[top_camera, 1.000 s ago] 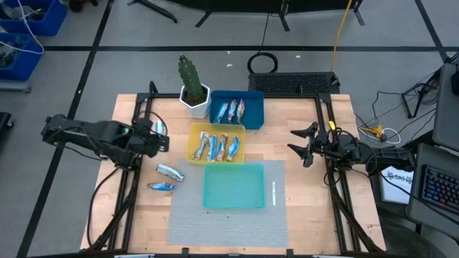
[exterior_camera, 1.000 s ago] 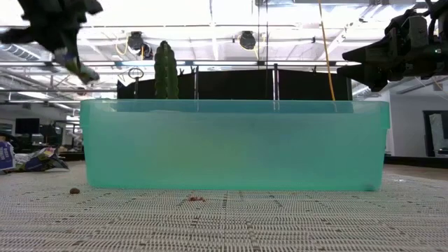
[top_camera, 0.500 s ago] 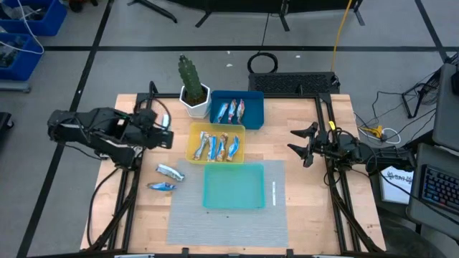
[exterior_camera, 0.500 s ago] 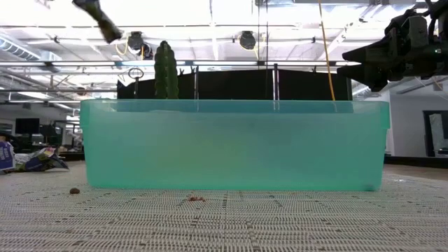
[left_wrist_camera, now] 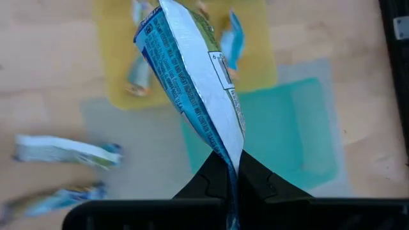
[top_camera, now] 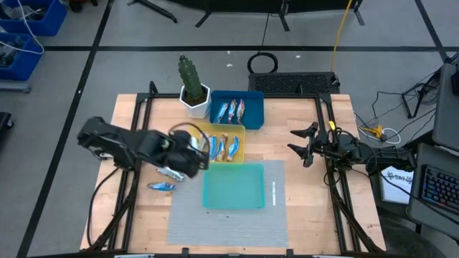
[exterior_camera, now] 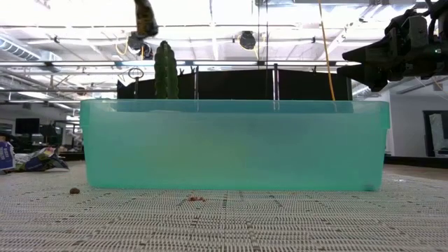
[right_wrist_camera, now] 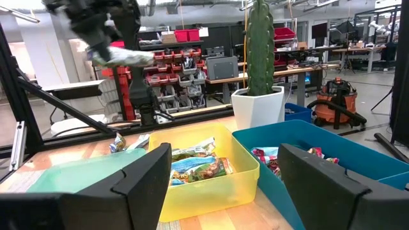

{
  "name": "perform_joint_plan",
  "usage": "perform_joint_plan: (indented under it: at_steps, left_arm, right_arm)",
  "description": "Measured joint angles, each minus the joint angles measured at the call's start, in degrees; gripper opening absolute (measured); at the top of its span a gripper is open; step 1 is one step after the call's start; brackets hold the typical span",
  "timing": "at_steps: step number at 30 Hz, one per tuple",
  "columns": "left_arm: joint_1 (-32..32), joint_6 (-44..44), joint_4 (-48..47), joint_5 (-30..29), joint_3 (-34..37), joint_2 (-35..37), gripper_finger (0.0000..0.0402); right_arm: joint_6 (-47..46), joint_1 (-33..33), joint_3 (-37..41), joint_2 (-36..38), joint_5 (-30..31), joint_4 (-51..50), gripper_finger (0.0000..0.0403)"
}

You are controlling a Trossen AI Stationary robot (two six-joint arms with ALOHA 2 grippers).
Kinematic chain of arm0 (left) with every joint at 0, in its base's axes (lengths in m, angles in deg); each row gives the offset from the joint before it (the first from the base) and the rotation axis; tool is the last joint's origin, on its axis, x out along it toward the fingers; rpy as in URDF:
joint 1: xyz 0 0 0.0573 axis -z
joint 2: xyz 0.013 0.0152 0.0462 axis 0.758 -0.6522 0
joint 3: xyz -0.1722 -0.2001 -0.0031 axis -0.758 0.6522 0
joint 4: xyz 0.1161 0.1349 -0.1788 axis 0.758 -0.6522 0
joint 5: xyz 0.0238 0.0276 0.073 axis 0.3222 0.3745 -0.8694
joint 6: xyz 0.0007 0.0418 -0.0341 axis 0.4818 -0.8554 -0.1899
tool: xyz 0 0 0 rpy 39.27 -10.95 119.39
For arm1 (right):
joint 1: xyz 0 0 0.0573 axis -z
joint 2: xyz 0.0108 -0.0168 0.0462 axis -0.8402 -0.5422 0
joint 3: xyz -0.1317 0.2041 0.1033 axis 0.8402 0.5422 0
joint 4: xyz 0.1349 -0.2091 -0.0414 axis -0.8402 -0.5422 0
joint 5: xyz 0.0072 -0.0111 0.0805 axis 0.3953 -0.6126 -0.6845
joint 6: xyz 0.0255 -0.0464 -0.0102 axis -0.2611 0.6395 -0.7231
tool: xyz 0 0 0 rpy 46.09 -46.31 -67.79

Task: Pick and place Granola Bars by type
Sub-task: Put the blue granola bar into the green bin

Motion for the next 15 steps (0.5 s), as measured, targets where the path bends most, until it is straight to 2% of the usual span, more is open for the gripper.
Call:
perform_joint_plan:
  at_steps: [9, 15]
  left_arm:
    - [4.6, 7.5, 3.6, 0.8, -5.9, -11.5, 0.0009]
    - [6.7, 9.9, 7.3, 2.1, -6.5, -16.5, 0.0009]
  right_arm:
    - [0.0, 0.0, 0.0, 0.0, 0.0, 0.0, 0.0279]
    - [0.0, 0.0, 0.0, 0.0, 0.0, 0.0, 0.0279]
